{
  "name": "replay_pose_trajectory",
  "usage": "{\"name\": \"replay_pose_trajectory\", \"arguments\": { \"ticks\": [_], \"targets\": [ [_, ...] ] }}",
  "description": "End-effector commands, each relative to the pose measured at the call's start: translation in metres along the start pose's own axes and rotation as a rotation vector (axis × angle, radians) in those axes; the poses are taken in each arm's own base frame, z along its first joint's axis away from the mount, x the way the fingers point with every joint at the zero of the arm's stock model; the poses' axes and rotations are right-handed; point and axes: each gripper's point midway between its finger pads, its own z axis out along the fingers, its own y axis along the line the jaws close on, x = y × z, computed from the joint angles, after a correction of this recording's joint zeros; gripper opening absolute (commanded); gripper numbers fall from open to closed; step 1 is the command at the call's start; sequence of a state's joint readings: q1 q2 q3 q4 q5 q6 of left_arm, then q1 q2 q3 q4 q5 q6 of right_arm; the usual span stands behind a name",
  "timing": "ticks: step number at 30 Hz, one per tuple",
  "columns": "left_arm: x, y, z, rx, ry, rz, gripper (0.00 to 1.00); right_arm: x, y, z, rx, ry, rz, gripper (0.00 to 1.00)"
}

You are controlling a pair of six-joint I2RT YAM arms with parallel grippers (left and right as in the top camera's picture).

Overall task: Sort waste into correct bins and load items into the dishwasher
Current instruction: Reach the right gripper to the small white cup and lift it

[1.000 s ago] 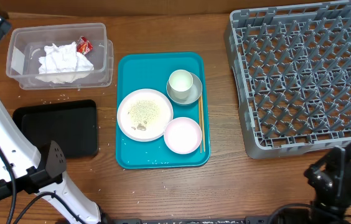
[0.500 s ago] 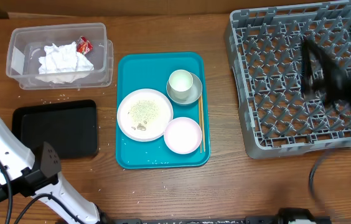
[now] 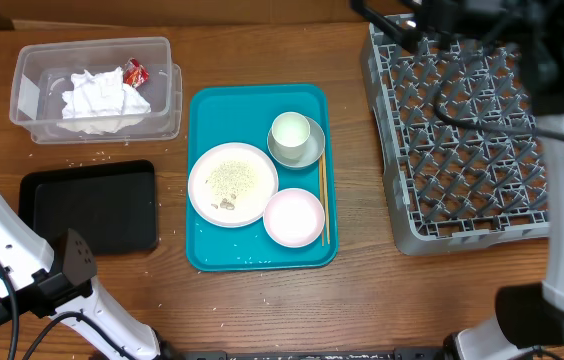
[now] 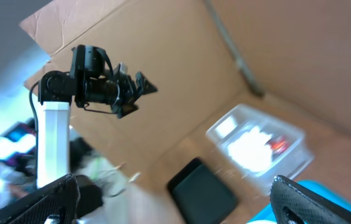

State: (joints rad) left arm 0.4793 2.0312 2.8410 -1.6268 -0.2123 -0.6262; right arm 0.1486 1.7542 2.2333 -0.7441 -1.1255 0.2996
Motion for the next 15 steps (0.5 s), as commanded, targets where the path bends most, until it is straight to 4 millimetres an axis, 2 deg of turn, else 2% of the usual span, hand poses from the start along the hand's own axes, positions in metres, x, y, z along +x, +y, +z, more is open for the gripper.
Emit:
{"name": "replay_pose_trajectory", "arguments": {
  "ticks": [1, 2, 5, 8, 11, 15],
  "targets": [
    [0.001, -0.001, 0.004, -0.003, 0.006, -0.006, 1.0, 0.01, -0.027, 0.031, 0.148, -0.003, 0.174, 1.0],
    [0.001, -0.001, 0.004, -0.003, 0.006, -0.006, 1.0, 0.018, -0.047, 0.037, 0.27, -0.007, 0.21, 1.0],
    [0.001, -0.001, 0.004, -0.003, 0.006, -0.006, 1.0, 0.047, -0.091, 0.044, 0.595, 0.029, 0.199, 1.0],
    [0.001, -0.001, 0.004, -0.003, 0.006, -0.006, 1.0, 0.083, -0.122, 0.048, 0.87, 0.108, 0.173, 1.0],
    [0.001, -0.001, 0.004, -0.003, 0.006, -0.006, 1.0, 0.115, -0.142, 0.066, 0.979, 0.197, 0.154, 1.0],
    [0.001, -0.001, 0.004, -0.003, 0.006, -0.006, 1.0, 0.163, -0.168, 0.102, 1.044, 0.323, 0.134, 1.0]
  ]
}}
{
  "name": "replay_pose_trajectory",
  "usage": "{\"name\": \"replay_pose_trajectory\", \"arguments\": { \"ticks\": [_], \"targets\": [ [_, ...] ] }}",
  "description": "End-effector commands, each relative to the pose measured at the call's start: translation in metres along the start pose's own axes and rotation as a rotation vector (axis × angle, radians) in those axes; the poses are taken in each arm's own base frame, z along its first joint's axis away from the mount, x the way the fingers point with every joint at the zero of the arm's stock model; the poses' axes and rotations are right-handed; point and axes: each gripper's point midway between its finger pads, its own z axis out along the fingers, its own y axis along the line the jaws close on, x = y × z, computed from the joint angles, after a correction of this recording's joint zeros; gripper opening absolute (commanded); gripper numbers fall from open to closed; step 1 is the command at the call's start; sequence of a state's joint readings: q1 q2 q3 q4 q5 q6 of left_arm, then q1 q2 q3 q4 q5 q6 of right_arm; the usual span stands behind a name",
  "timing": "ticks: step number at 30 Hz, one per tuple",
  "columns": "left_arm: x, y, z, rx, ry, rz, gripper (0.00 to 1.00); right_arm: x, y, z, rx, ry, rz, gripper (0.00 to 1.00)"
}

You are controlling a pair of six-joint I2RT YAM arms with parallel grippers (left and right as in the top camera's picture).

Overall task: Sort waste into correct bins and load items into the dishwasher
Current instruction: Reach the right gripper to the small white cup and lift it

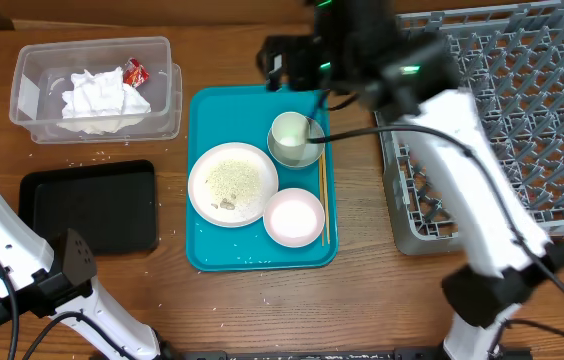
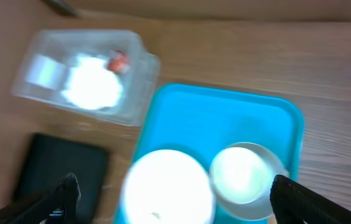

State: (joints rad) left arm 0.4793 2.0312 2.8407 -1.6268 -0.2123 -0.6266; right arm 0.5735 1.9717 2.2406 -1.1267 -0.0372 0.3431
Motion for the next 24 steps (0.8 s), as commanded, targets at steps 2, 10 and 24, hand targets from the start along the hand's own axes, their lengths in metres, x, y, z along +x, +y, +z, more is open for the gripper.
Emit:
{"name": "replay_pose_trajectory", "arguments": {
  "ticks": [2, 10, 24],
  "targets": [
    [0.001, -0.001, 0.004, -0.003, 0.006, -0.006, 1.0, 0.02, -0.023, 0.055, 0.231, 0.038, -0.057, 1.0],
    [0.001, -0.001, 0.004, -0.003, 0.006, -0.006, 1.0, 0.067, -0.037, 0.117, 0.293, 0.192, -0.086, 1.0],
    [0.001, -0.001, 0.004, -0.003, 0.006, -0.006, 1.0, 0.117, -0.039, 0.15, 0.334, 0.318, -0.095, 0.61]
  ]
}}
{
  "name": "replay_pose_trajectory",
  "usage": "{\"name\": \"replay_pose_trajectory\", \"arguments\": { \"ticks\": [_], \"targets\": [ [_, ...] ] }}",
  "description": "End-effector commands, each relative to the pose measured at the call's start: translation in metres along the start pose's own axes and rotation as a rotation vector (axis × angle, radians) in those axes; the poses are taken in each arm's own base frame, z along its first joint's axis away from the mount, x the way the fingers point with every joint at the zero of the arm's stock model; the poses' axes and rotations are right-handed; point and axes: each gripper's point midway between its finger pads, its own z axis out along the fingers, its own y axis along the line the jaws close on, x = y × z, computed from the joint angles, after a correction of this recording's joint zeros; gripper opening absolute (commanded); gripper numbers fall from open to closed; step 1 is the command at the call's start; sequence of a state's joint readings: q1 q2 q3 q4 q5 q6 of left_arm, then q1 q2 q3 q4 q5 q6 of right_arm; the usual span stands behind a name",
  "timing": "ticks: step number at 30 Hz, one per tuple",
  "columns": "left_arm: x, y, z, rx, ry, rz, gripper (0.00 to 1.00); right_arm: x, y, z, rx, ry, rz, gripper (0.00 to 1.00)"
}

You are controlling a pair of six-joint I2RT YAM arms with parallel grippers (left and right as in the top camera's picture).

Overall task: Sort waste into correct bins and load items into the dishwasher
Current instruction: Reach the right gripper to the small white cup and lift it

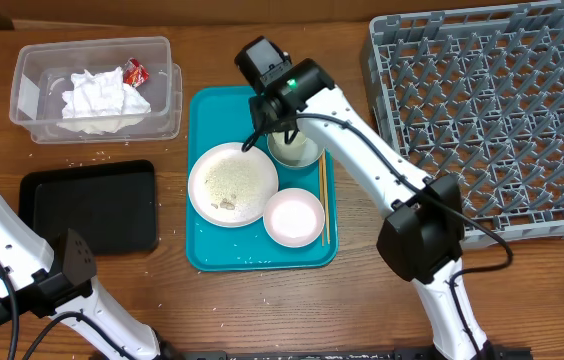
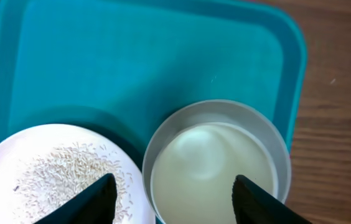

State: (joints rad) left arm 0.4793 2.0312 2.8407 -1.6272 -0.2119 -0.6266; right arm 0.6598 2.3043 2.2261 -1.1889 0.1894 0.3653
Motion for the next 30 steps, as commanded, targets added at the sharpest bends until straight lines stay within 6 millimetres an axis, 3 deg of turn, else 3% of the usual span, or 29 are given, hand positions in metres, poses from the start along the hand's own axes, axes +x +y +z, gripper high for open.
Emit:
{"name": "replay_pose_trajectory", "arguments": {
  "ticks": [1, 10, 13, 18, 24, 30],
  "targets": [
    [0.001, -0.001, 0.004, -0.003, 0.005, -0.006, 1.0, 0.012, 0.012, 0.009, 0.008, 0.02, -0.026, 0.61],
    [0.001, -0.001, 0.004, -0.003, 0.005, -0.006, 1.0, 0.023, 0.008, 0.025, 0.035, 0.041, -0.007, 0.49],
    [0.001, -0.001, 0.004, -0.003, 0.005, -0.006, 1.0, 0.026, 0.011, 0.026, 0.024, 0.05, -0.011, 0.41],
    [0.001, -0.001, 0.004, -0.003, 0.005, -0.006, 1.0, 0.023, 0.013, 0.027, 0.023, 0.031, -0.011, 0.39],
    [0.001, -0.001, 0.004, -0.003, 0.005, -0.006, 1.0, 0.026, 0.013, 0.028, 0.028, 0.042, -0.016, 0.27],
    [0.001, -0.001, 0.004, -0.003, 0.005, -0.006, 1.0, 0.037, 0.01, 0.04, 0.044, 0.065, -0.031, 0.27]
  ]
}}
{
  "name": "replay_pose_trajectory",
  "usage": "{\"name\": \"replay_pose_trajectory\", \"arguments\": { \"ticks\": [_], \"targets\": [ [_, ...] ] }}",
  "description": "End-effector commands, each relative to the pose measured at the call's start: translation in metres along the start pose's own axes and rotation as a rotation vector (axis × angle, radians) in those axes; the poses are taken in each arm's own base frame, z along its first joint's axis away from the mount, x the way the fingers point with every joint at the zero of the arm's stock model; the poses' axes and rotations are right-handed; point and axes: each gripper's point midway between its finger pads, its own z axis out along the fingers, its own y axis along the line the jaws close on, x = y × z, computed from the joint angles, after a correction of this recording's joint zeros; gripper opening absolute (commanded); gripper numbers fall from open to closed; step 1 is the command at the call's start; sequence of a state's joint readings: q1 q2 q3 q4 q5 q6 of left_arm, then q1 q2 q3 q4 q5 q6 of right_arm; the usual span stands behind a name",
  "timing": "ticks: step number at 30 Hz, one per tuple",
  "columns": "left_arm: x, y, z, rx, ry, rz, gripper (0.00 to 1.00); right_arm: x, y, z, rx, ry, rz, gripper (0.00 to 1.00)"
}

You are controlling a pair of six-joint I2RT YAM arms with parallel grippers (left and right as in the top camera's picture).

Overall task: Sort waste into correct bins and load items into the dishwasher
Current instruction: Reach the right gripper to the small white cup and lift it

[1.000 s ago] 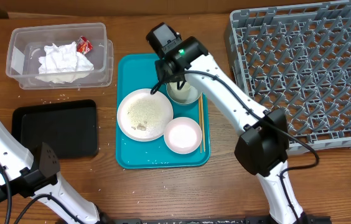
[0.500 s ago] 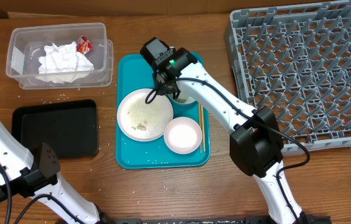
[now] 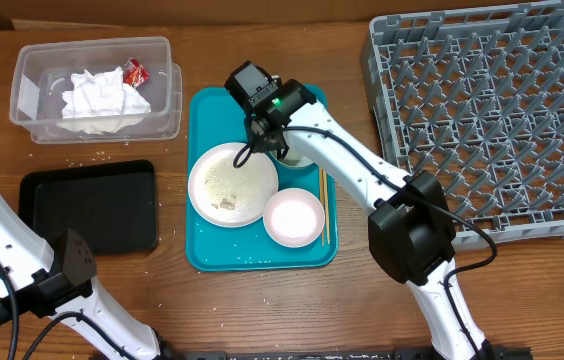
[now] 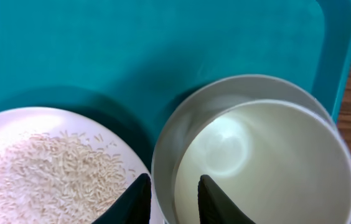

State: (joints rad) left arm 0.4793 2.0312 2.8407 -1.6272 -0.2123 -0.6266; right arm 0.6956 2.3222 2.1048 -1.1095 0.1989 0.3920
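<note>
On the teal tray (image 3: 217,110) a pale cup (image 4: 269,168) sits inside a grey bowl (image 4: 225,93). My right gripper (image 4: 172,193) is down at their left rim, open but narrow. One finger is outside the bowl wall and the other is inside the cup. The overhead view shows the same gripper (image 3: 267,140) covering most of the cup. Beside the bowl lies a white plate (image 3: 230,185) with rice grains. In front of it are a pink bowl (image 3: 293,216) and chopsticks (image 3: 323,205). My left gripper is out of view.
The grey dishwasher rack (image 3: 482,110) stands at the right. A clear bin (image 3: 22,90) at the back left holds crumpled tissue and a red wrapper. A black tray (image 3: 87,205) lies in front of the bin. Rice crumbs dot the table near it.
My right gripper was wide open above the cup and bowl. It is now lower, and its fingers have narrowed around their left rim. The dishes have not moved.
My right arm was first up over the rack, its camera pointing off the table. Then it was above the tray's back edge. Then it hung wide open over the cup in the bowl. Now its narrowed fingers straddle their left rim.
</note>
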Motion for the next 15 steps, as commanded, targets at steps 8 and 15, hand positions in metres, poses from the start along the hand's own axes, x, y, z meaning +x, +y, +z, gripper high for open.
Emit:
{"name": "replay_pose_trajectory", "arguments": {
  "ticks": [8, 15],
  "targets": [
    [0.001, -0.001, 0.004, -0.002, 0.005, -0.006, 1.0, 0.007, -0.002, 0.001, 0.023, 0.019, -0.014, 0.15],
    [0.001, -0.001, 0.004, -0.002, 0.005, -0.006, 1.0, -0.015, -0.004, -0.034, 0.021, -0.034, -0.001, 0.04]
  ]
}}
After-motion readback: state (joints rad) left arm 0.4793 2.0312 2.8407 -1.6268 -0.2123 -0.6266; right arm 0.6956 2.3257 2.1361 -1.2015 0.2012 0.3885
